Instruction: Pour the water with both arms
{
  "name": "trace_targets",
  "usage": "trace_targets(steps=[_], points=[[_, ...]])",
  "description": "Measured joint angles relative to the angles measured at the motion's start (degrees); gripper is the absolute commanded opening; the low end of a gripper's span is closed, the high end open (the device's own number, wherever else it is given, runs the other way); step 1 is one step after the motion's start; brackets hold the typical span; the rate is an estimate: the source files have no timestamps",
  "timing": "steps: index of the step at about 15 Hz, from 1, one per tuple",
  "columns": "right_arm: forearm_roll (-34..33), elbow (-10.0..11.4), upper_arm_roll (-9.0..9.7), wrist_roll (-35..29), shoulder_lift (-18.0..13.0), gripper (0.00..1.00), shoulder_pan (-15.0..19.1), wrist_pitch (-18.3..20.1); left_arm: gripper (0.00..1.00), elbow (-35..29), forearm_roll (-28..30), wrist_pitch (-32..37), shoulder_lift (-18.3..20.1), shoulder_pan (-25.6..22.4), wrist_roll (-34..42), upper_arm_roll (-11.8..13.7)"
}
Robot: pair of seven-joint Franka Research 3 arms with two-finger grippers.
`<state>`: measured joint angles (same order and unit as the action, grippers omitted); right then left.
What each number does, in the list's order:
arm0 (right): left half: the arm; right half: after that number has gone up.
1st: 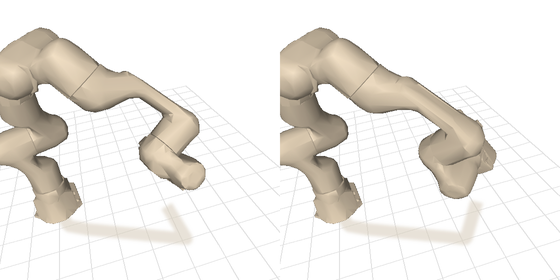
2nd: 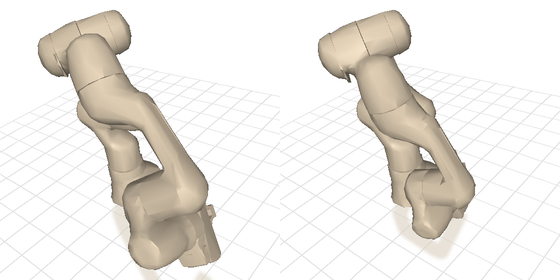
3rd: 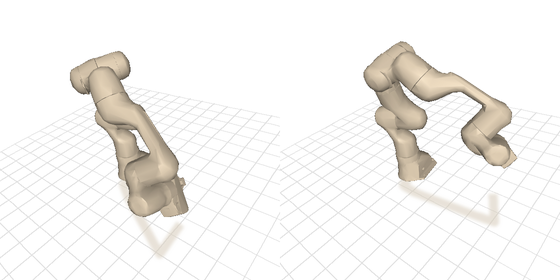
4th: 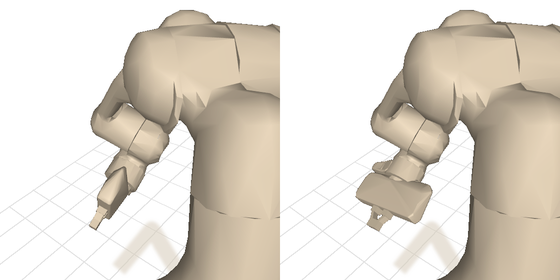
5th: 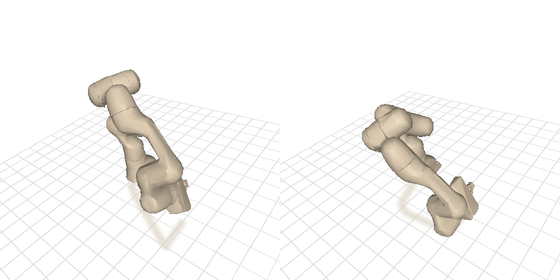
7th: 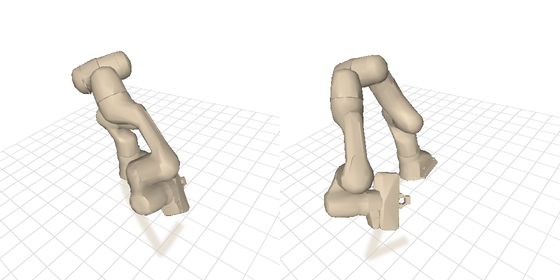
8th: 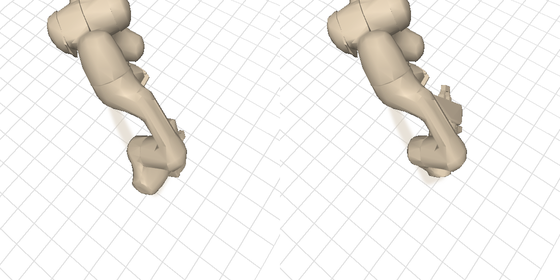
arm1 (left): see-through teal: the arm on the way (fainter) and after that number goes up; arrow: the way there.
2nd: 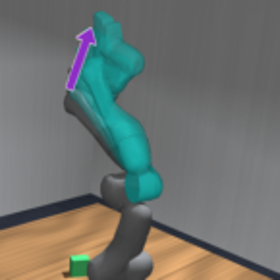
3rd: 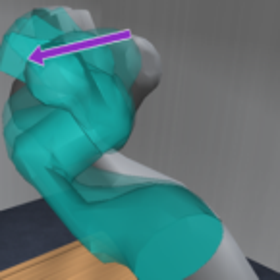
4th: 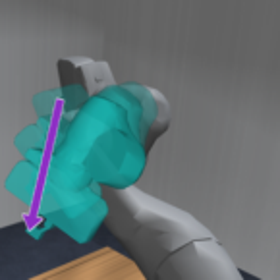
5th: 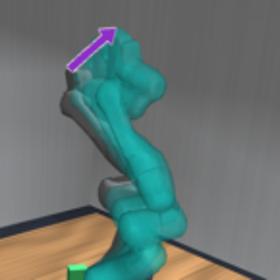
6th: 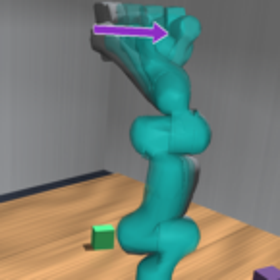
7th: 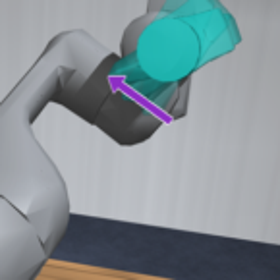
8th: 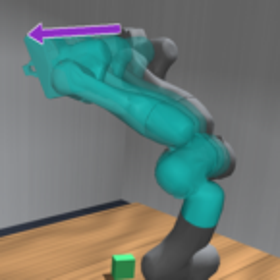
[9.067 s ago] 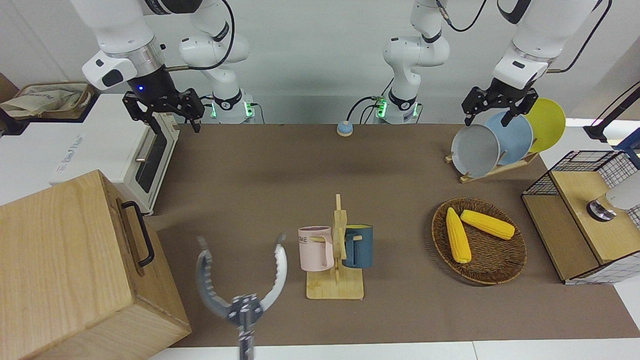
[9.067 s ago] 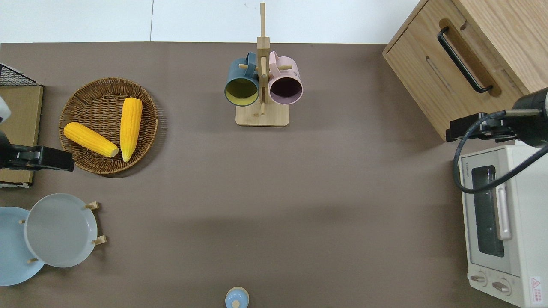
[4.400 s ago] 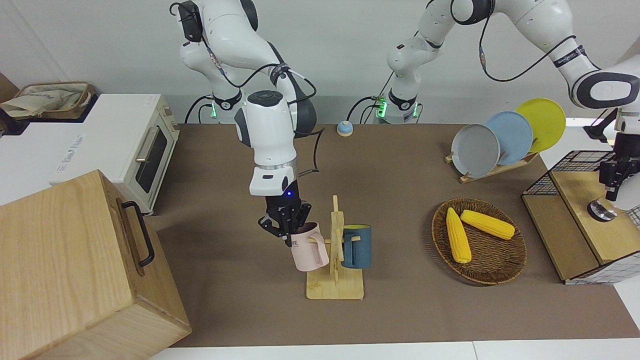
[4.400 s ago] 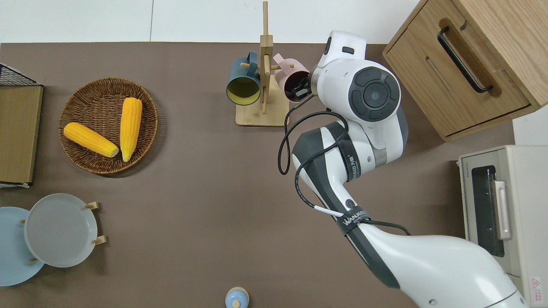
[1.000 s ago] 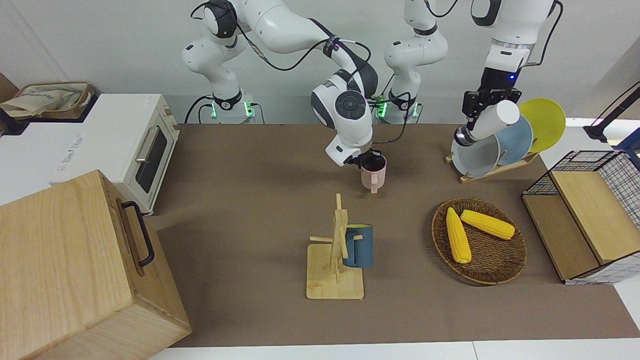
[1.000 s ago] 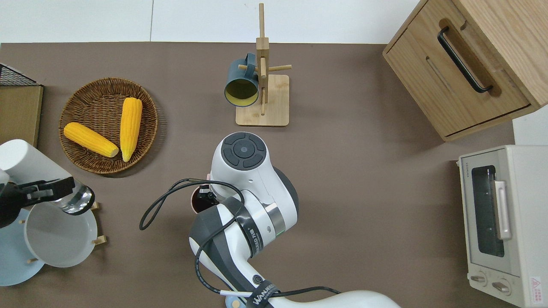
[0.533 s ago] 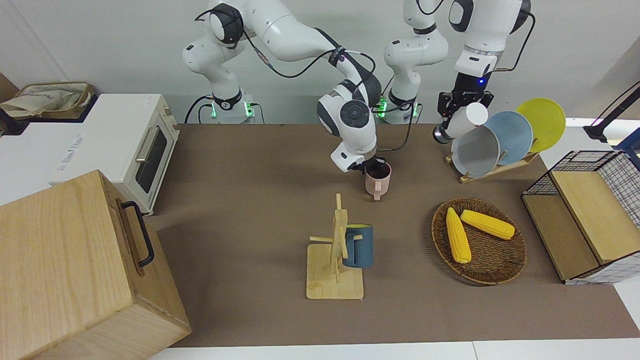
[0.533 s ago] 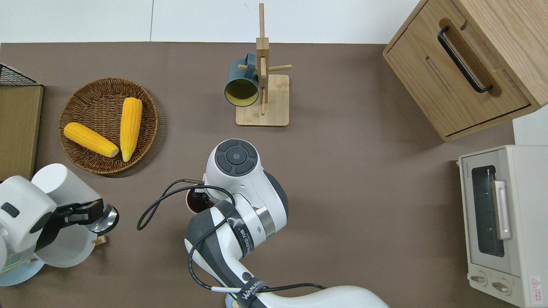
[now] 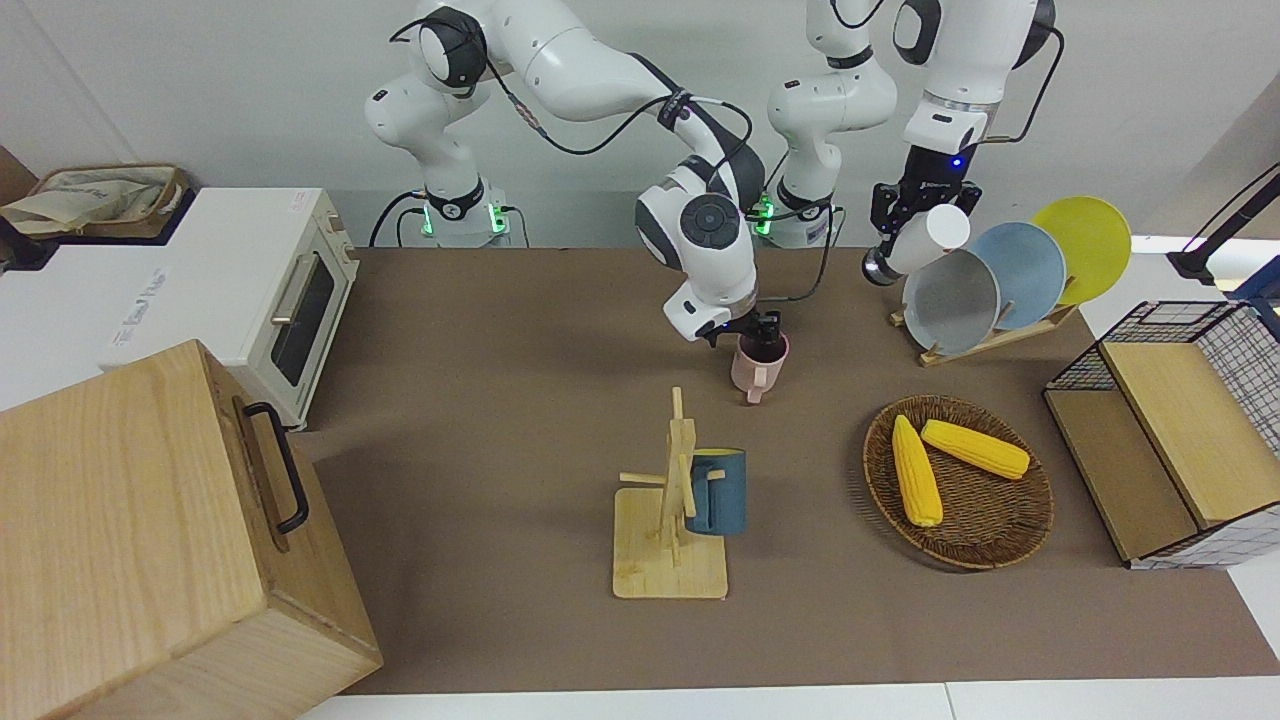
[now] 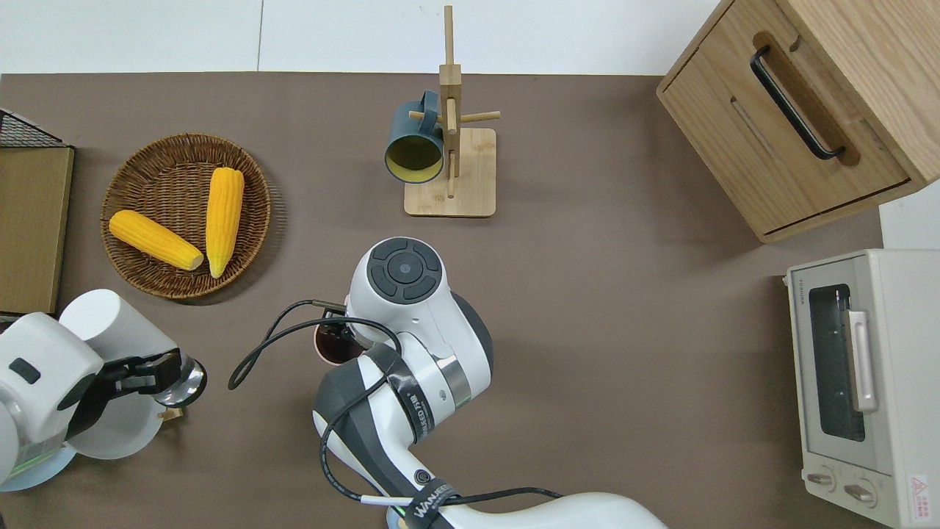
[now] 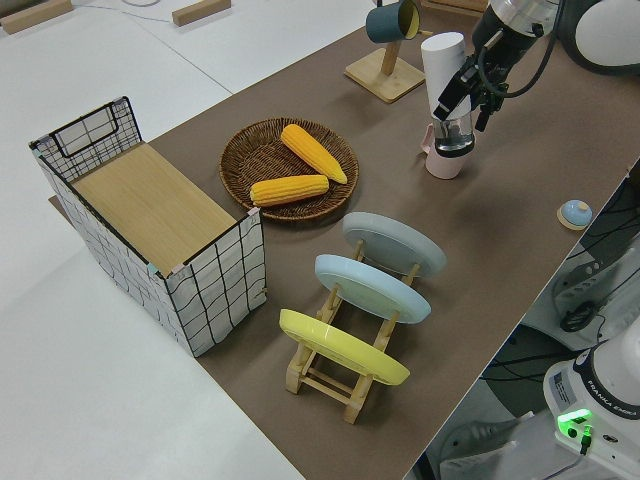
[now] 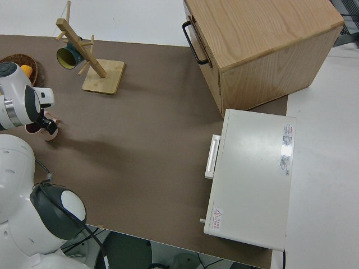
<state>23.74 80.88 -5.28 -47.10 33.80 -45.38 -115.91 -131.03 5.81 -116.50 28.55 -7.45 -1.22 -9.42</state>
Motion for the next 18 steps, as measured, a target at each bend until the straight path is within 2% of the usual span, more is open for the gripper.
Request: trace_targets(steps=[2,4,6,10,13,18], points=[[0.0,-0.7,-0.27,-1.2,-1.7,0.99,0.0,1.3,0.0,0.0,0.0,0.0,0.0,0.0,0.0,0.0],[0.0,-1.0,-1.07,-1.8,-4.3,0.99,0.1,4.6,0.0,0.0,0.0,0.0,0.0,0.1,0.1,0.0],[0.0,-1.0,-2.98,-1.9,-7.2,0.99,0.1,8.3,0.0,-0.1,0.0,0.0,0.0,0.9,0.1,0.0],[-1.6,-1.1,-9.57,1.6,-13.0,0.99,0.6,16.8,0.0,-0.8,1.9,0.1,0.0,3.2,0.1,-0.1],[-6.1,-1.1,-15.15,9.1,-17.5,0.99,0.8,23.0,0.0,-2.0,3.7,0.1,0.0,5.4,0.1,-0.3],[-12.2,-1.0,-22.3,23.9,-21.8,0.99,1.5,29.1,0.0,-4.9,4.8,0.1,0.0,10.7,-0.2,-0.5]])
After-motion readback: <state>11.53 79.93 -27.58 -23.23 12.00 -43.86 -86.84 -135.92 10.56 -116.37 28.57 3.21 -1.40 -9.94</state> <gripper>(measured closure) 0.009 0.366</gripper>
